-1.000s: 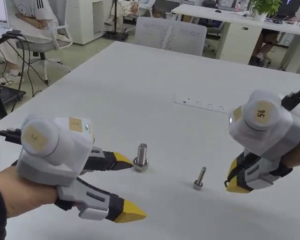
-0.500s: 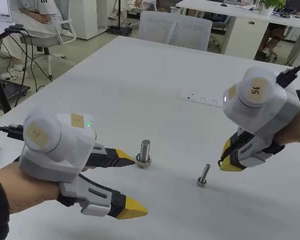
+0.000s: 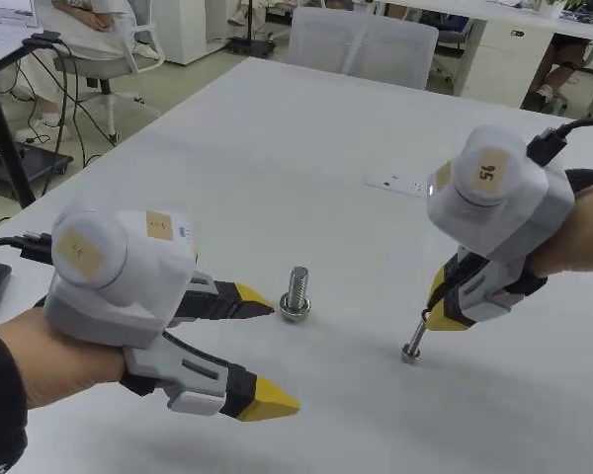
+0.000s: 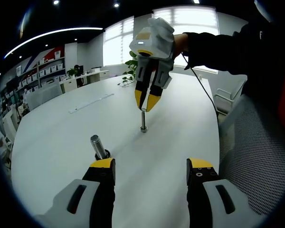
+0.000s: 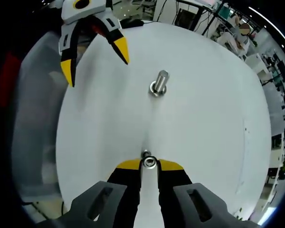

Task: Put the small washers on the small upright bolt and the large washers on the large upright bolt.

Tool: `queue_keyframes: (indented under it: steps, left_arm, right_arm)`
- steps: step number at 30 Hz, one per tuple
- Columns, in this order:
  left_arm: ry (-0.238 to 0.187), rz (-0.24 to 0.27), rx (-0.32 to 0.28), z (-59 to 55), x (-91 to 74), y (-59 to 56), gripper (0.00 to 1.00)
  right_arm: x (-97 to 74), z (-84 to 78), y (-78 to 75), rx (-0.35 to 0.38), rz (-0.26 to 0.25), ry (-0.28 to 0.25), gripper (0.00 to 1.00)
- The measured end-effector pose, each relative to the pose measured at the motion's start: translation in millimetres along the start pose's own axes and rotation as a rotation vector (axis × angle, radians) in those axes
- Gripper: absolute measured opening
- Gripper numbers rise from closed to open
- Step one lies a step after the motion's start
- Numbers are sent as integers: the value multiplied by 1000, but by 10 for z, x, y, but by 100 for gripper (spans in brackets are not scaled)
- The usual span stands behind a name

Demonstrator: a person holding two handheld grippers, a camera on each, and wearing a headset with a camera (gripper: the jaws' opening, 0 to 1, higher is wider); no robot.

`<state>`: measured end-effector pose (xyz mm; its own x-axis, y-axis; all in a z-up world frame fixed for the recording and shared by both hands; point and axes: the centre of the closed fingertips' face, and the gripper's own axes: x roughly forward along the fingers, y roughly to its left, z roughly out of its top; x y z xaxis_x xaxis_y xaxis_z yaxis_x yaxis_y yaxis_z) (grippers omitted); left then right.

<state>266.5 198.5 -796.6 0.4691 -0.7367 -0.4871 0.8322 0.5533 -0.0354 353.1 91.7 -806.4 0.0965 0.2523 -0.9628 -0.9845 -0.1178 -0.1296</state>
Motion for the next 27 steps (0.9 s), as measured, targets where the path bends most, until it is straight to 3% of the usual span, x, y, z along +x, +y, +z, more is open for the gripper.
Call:
queue_keyframes:
  steps: [16, 27]
  left_arm:
    - [-1, 3, -10, -29, 20, 20, 60]
    - [3, 6, -16, -49, 10, 15, 60]
  right_arm:
    - [143, -66, -11, -1, 26, 21, 13]
    - [383, -122, 25, 17, 58, 37, 14]
